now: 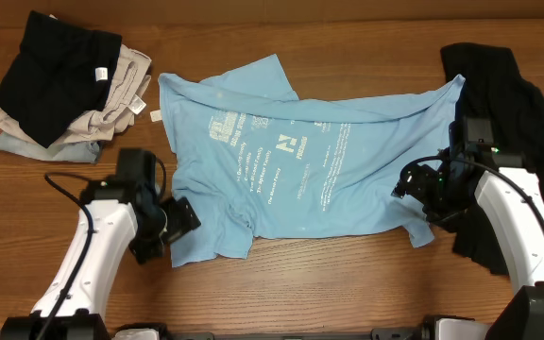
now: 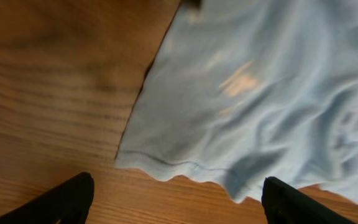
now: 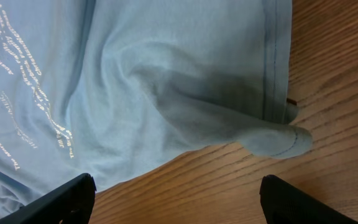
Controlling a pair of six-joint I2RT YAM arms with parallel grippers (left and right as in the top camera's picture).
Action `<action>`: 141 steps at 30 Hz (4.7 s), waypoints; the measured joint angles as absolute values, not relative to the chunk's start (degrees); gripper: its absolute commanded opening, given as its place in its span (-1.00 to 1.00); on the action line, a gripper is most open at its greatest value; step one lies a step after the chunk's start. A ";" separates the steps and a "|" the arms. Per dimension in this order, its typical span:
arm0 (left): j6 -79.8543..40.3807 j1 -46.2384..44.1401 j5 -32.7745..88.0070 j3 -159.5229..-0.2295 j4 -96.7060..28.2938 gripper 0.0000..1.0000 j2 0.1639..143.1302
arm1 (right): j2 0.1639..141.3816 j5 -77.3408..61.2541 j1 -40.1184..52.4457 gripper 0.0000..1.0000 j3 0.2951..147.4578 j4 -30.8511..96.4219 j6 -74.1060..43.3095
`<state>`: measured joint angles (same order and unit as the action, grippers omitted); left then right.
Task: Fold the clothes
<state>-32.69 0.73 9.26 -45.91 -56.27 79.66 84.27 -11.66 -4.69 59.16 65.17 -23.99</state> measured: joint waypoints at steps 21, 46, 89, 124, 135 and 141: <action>-35.90 0.73 5.19 -35.40 -47.18 0.40 79.66 | 84.27 -10.63 -4.69 0.72 59.02 64.14 -23.99; -27.66 0.73 0.32 -56.05 -55.77 -0.92 80.79 | 84.27 -7.68 -4.67 0.70 58.81 71.61 -26.76; -20.32 12.43 -7.53 -77.30 -60.95 -0.92 80.79 | 84.27 -11.33 -2.59 -0.22 38.74 53.17 -32.12; -14.35 12.43 -5.82 -103.61 -83.53 -0.92 80.90 | 75.92 -3.60 -17.54 -0.92 81.82 88.18 -21.02; -13.32 12.43 -4.58 -103.48 -90.74 -0.92 84.58 | 76.09 -3.57 -17.54 -0.92 78.59 88.53 -17.10; -13.30 11.84 -2.90 -101.95 -90.17 -0.92 90.06 | 78.54 -3.53 -17.54 -0.92 76.29 84.07 -16.47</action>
